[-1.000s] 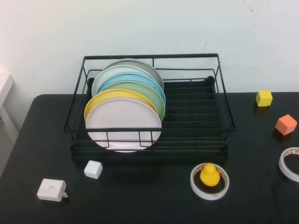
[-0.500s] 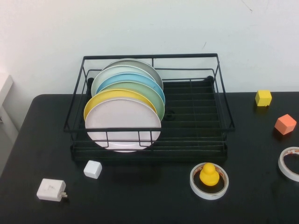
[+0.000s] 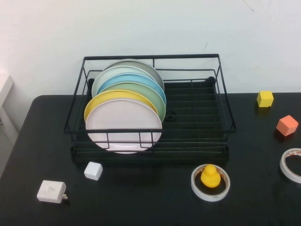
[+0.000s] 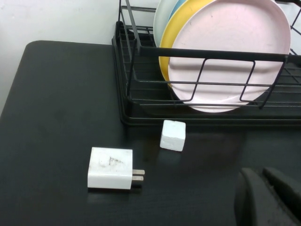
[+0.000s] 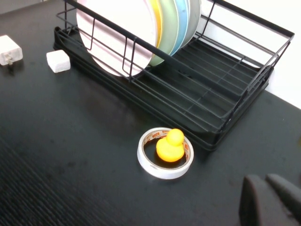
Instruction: Place plate on rack
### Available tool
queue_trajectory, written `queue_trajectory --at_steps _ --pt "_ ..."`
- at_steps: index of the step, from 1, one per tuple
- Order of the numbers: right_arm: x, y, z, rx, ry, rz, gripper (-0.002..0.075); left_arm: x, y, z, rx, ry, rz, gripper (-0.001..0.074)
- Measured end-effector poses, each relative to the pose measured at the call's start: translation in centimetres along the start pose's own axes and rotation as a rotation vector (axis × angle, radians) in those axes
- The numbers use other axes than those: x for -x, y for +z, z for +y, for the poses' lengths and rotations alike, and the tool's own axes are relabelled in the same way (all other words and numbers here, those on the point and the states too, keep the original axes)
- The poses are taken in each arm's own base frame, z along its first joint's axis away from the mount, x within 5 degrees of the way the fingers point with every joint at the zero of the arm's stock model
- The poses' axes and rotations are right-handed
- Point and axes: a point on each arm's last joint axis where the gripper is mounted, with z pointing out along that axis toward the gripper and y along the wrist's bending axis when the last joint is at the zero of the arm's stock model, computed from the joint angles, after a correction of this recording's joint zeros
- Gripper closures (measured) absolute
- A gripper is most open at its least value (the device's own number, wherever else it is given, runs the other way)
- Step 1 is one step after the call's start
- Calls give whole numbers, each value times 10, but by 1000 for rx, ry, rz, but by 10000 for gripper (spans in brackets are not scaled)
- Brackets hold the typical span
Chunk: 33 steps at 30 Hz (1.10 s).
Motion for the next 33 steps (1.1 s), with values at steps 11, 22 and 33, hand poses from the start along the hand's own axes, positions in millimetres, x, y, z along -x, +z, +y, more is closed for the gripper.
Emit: queue_trajectory --at_steps 11,22,33 --pt "-25 -12 2 -191 16 -88 728 0 0 0 0 0 0 736" --pt "-78 16 -2 -364 82 42 728 0 0 0 1 3 0 736" --pt "-86 21 -3 -390 103 24 728 0 0 0 1 3 1 736"
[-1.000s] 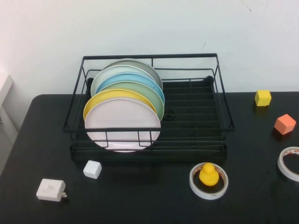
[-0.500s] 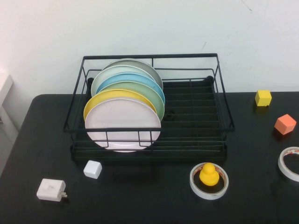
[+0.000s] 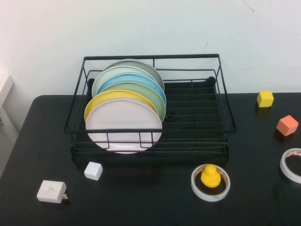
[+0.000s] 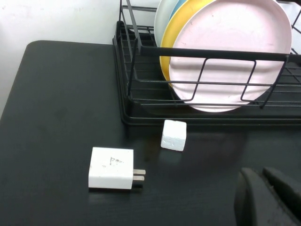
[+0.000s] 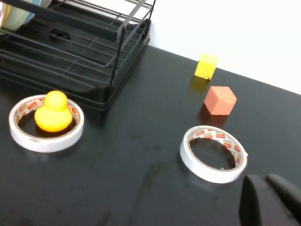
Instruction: Place plate on rack
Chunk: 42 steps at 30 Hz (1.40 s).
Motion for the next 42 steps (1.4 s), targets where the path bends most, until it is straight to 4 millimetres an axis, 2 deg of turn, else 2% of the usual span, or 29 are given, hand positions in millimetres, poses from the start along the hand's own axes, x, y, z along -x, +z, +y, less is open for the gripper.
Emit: queue_trajectory --at_steps 4,16,42 --pt "-1 0 -4 -44 -22 13 728 0 0 0 0 0 0 736" --pt "-3 -1 -10 -112 216 20 728 0 0 0 0 0 2 736" --pt "-3 -1 -10 -116 221 20 728 0 0 0 0 0 2 736"
